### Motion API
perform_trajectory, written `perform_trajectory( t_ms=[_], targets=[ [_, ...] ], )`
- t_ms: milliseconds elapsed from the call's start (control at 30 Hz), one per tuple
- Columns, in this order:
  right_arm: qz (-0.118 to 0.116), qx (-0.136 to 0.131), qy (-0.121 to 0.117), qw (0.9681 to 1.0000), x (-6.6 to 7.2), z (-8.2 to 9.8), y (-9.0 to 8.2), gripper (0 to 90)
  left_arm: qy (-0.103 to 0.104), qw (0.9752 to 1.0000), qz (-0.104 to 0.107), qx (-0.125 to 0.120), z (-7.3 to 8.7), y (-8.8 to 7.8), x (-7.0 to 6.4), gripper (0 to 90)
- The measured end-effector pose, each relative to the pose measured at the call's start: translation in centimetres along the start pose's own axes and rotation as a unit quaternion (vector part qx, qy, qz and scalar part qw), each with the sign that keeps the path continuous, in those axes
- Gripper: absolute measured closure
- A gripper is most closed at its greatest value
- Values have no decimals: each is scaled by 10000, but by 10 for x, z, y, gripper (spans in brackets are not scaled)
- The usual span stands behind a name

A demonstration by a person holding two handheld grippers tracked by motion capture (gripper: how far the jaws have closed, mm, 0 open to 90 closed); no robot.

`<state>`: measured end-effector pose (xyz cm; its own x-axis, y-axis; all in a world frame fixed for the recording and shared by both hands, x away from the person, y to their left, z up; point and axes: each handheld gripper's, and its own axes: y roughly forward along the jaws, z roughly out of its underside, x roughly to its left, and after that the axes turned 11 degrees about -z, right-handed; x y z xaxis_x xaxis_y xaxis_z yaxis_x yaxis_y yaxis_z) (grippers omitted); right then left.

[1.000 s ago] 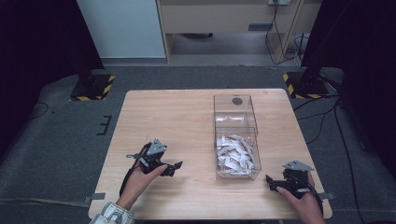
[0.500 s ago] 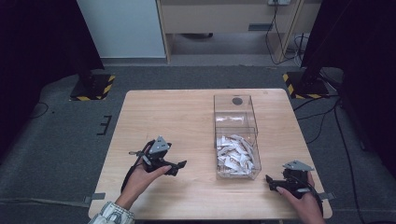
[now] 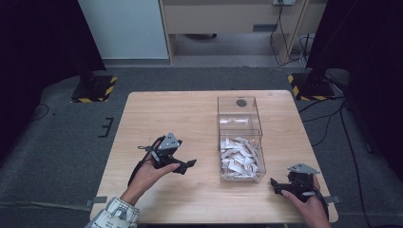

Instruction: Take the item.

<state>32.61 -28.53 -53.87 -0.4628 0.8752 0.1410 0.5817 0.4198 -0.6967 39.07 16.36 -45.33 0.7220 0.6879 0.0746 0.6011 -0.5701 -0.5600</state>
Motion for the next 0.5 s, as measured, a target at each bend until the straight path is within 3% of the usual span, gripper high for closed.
perform_trajectory(
  t_ms=[267, 500],
  targets=[
    [-2, 0, -1, 10000, 0, 0, 0, 5, 135, 9998, 90, -114, -17, 2, 4, 46],
    [-2, 0, -1, 10000, 0, 0, 0, 5, 291, 9992, 175, -189, -34, 4, 0, 47]
  ],
)
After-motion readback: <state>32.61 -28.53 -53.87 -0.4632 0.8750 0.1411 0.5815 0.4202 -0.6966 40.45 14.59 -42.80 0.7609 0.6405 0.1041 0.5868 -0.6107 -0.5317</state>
